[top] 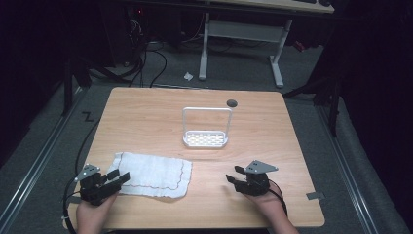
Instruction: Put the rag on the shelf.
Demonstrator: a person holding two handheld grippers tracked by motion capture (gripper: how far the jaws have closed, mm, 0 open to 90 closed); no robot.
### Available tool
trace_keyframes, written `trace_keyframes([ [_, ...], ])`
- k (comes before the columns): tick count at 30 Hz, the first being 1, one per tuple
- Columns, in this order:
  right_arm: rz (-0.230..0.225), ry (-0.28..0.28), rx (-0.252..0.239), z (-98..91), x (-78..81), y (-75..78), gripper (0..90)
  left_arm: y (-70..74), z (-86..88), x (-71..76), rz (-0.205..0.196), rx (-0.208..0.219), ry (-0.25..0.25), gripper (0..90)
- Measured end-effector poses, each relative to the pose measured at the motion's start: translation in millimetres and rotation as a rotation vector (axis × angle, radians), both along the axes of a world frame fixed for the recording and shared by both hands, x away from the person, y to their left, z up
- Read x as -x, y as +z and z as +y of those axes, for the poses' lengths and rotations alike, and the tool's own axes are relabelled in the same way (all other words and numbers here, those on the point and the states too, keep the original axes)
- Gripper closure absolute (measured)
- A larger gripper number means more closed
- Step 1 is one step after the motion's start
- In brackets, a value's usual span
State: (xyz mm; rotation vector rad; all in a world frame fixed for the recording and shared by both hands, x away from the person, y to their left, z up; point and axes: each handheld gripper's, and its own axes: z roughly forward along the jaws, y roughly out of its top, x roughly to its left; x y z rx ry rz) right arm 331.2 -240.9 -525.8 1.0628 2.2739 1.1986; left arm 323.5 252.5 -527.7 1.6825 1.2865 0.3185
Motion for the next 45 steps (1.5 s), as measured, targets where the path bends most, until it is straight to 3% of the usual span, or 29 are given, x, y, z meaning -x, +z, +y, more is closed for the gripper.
trace_keyframes([
  [3, 0.011, 0.008, 0.003, 2.1, 0.2, -1.6, 48.4, -0.1, -5.8, 1.1, -0.001, -0.026, -0.019, 45.5],
  [9, 0.01, 0.01, 0.003, 6.3, -0.5, -2.2, 48.8, 0.3, -2.7, 1.4, 0.003, -0.021, -0.037, 45.3],
  [12, 0.022, 0.012, 0.008, 11.8, -3.3, -4.3, 48.8, -1.2, -0.8, 3.3, 0.025, -0.005, -0.057, 47.2],
  [13, 0.027, 0.027, 0.016, 17.8, -5.2, -5.7, 49.8, -2.8, -5.1, 5.2, 0.042, -0.034, -0.08, 63.5],
  [15, 0.033, 0.033, 0.015, 20.2, -5.5, -5.4, 51.5, -4.0, -7.8, 5.0, 0.055, -0.056, -0.094, 73.8],
  [16, 0.045, 0.05, -0.004, 28.0, -6.6, -2.2, 55.3, -9.1, -17.3, 3.5, 0.081, -0.156, -0.108, 80.0],
  [18, 0.042, 0.072, -0.001, 36.6, -7.2, 0.8, 58.5, -8.3, -17.9, -1.2, 0.08, -0.174, -0.093, 85.5],
  [20, 0.042, 0.083, 0.006, 40.8, -8.1, 1.8, 60.2, -8.1, -17.5, -5.6, 0.074, -0.187, -0.08, 86.2],
  [21, 0.018, 0.106, 0.015, 55.1, -8.9, 6.1, 68.4, -7.8, -15.8, -18.5, 0.055, -0.217, -0.057, 86.1],
  [23, 0.005, 0.124, 0.02, 65.9, -11.6, 7.9, 77.4, -7.7, -14.8, -24.0, 0.05, -0.227, -0.043, 85.7],
  [24, 0.005, 0.124, 0.02, 65.9, -11.6, 7.9, 77.4, -7.4, -14.1, -29.5, 0.043, -0.245, -0.032, 85.7],
  [26, 0.009, 0.15, 0.013, 86.1, -20.5, 8.3, 90.0, -7.1, -13.1, -40.3, 0.03, -0.272, -0.019, 85.7],
  [30, 0.025, 0.178, 0.018, 108.5, -31.3, 6.2, 90.0, -8.4, -9.1, -60.6, 0.021, -0.266, 0.004, 89.1],
  [31, 0.024, 0.209, 0.044, 129.7, -38.9, 4.8, 90.0, -8.3, -9.8, -68.1, 0.016, -0.281, 0.004, 89.7],
  [33, 0.016, 0.218, 0.067, 146.1, -44.4, 5.1, 90.0, -7.6, -12.7, -76.1, 0.01, -0.302, 0.009, 89.9],
  [35, 0.024, 0.222, 0.061, 159.7, -52.9, 5.7, 90.0, -8.3, -13.8, -82.5, 0.01, -0.287, 0.015, 89.9],
  [36, 0.025, 0.22, 0.082, 167.2, -58.0, 4.1, 90.0, -8.6, -14.4, -84.0, 0.01, -0.28, 0.019, 89.8],
  [39, 0.053, 0.215, 0.141, 176.0, -65.5, -5.9, 90.0, -9.1, -15.4, -85.8, 0.012, -0.27, 0.027, 89.8],
  [41, 0.05, 0.218, 0.133, 174.8, -65.1, -7.3, 90.0, -9.0, -15.7, -85.2, 0.012, -0.271, 0.021, 89.8],
  [43, 0.062, 0.231, 0.116, 169.4, -58.7, -8.0, 90.0, -9.4, -16.8, -84.1, 0.014, -0.259, 0.009, 89.7],
  [45, 0.057, 0.262, 0.113, 160.2, -40.0, -8.8, 90.0, -9.7, -21.5, -81.7, 0.012, -0.25, -0.014, 89.7],
])
